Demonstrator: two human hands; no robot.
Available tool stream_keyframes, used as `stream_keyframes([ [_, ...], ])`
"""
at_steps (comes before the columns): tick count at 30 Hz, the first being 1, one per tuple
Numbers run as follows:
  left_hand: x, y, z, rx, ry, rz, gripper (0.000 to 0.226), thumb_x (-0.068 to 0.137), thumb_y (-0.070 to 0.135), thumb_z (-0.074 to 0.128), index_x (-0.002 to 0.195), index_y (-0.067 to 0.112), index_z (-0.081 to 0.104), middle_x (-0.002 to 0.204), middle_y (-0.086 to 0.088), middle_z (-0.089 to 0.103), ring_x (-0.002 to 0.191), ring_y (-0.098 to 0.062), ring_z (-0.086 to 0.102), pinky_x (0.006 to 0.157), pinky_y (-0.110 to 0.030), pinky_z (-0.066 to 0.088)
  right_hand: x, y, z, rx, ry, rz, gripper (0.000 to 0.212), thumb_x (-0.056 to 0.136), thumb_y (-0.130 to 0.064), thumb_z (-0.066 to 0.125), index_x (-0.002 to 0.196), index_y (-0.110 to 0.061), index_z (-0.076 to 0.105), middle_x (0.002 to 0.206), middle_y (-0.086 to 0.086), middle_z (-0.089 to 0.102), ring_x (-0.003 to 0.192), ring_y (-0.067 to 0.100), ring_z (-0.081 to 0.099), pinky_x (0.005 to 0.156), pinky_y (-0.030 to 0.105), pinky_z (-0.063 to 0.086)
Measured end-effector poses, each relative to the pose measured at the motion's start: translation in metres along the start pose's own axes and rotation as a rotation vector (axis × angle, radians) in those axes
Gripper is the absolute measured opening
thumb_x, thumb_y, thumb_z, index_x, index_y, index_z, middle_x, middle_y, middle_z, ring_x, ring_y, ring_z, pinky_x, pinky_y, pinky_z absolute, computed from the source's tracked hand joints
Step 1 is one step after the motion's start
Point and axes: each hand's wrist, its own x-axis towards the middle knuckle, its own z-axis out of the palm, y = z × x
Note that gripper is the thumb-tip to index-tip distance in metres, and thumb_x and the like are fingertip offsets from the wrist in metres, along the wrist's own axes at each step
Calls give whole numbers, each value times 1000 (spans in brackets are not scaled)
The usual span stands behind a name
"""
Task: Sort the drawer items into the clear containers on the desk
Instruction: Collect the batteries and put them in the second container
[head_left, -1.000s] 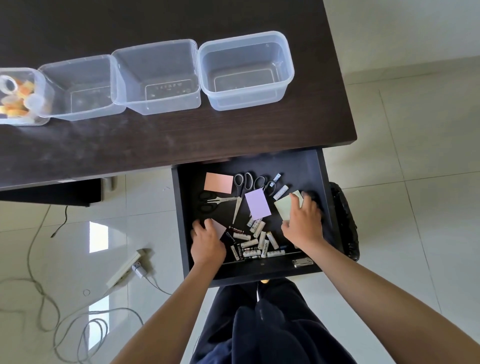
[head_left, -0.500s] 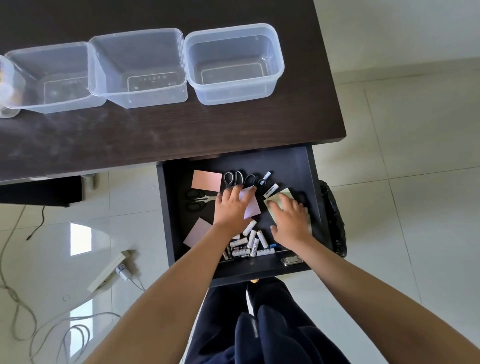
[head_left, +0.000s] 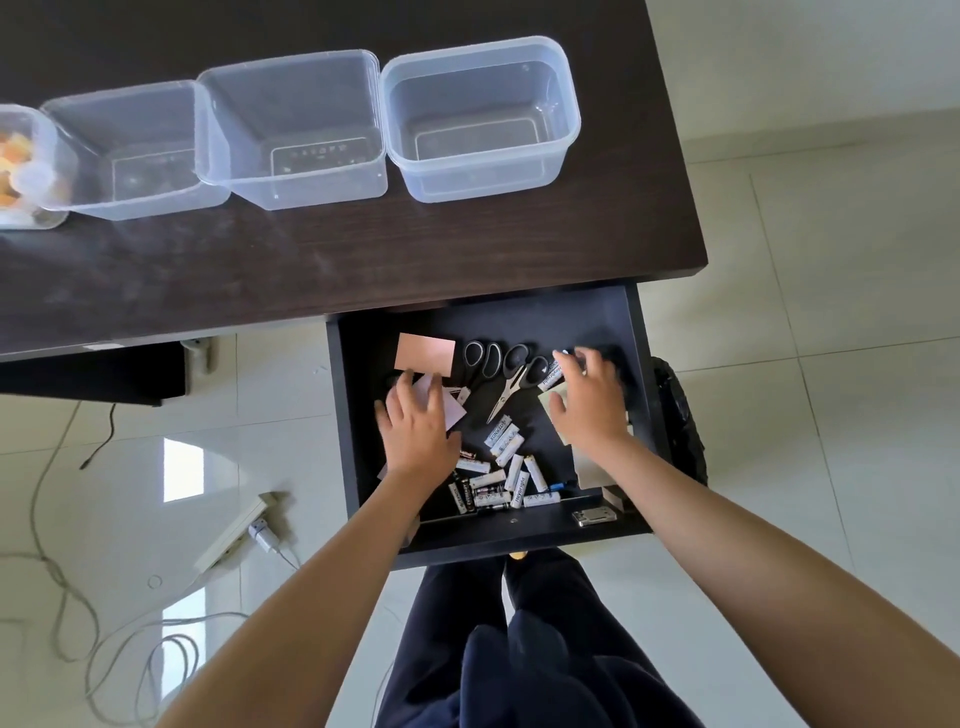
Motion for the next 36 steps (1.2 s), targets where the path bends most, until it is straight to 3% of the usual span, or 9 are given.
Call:
stream_keyframes([
  [2,-9,6,2,-55,55,74,68,80,41,64,138,17,38,139,-17,34,126,-37,37,103,-47,33,11,-3,-2,-18,-73,20,58,87,-26,59,142,-24,40,146,10,33,125,37,37,101,47,36],
  [5,-24,18,10,-100,-4,144,63,83,47,59,136,18,41,129,-9,43,119,-28,43,97,-39,37,20,-4,-1,-38,-139,33,59,83,-31,65,138,-30,44,139,6,33,120,34,38,97,45,39],
  [11,-31,20,29,-122,-275,175,86,73,61,67,143,28,28,138,-2,36,128,-25,36,100,-41,43,30,-1,-1,125,-155,38,31,76,-24,72,105,-19,64,116,8,45,103,32,48,87,36,43],
  [17,-27,17,35,-120,-293,168,84,72,53,73,140,27,32,135,0,40,129,-24,37,99,-41,43,36,5,-7,116,-197,-37,29,73,-27,77,94,-16,60,106,3,52,94,29,54,74,32,35],
  [23,-19,12,32,-91,-361,225,67,75,37,77,131,25,42,131,-2,42,113,-26,50,84,-37,52,42,5,-10,41,-266,-86,29,76,-32,76,95,-18,61,106,1,58,96,29,56,81,37,35],
  [27,-12,8,28,-40,-427,310,67,74,30,78,131,23,42,133,-1,42,109,-26,54,84,-37,53,40,6,-9,62,-279,-112,21,75,-32,76,84,-19,64,90,-4,50,85,25,54,80,36,33],
  [33,-20,5,32,-142,-451,314,41,80,22,70,118,18,54,120,-2,55,106,-23,56,85,-33,49,28,15,-6,210,-88,-157,3,78,-8,71,79,-11,70,76,-1,51,65,23,52,62,28,33],
  [36,-30,3,41,-187,-433,289,38,81,19,67,117,17,58,118,-3,57,108,-24,55,85,-33,47,23,21,-3,157,-76,-197,6,78,-10,71,83,-13,73,93,0,62,81,28,59,76,34,43],
])
